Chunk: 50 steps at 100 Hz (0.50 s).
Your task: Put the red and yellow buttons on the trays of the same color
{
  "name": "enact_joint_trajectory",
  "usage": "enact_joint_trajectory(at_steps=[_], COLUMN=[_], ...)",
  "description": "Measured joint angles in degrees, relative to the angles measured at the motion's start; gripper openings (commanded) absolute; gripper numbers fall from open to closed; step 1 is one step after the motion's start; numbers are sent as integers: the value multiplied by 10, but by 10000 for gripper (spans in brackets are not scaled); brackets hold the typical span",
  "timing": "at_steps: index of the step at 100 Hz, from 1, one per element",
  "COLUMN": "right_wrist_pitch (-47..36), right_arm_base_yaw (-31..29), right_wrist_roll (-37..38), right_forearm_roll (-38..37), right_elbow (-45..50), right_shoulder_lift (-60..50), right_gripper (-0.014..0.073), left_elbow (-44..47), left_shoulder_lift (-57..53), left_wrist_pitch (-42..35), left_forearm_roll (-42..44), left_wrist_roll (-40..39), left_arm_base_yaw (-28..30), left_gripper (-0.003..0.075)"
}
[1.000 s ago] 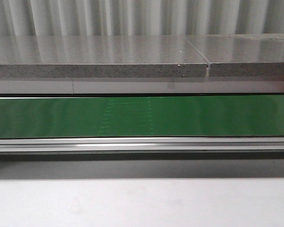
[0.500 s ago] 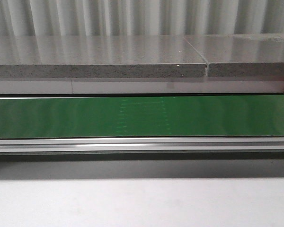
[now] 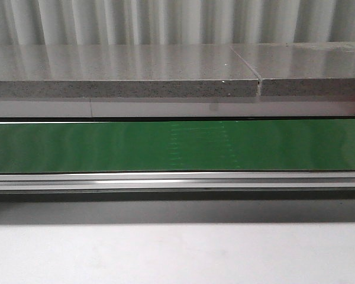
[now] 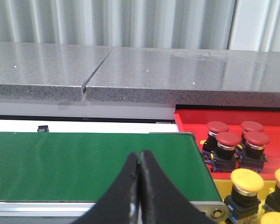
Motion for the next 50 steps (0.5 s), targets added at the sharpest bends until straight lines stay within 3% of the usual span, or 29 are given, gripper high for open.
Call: enact_joint_trajectory(at_steps=[50], right_wrist_pitch=[-2], right_arm_base_yaw=[0], right_wrist_roll=[-1], right_forearm_roll=[5], right_elbow=[0], right_shoulder_lift=[-1], right_gripper=[-67], left_elbow=[0], left_shoulder_lift=[0], left_wrist_pitch=[1], left_forearm_roll=[0], left_wrist_roll=[0], left_arm_base_yaw=[0], left_gripper=[-20])
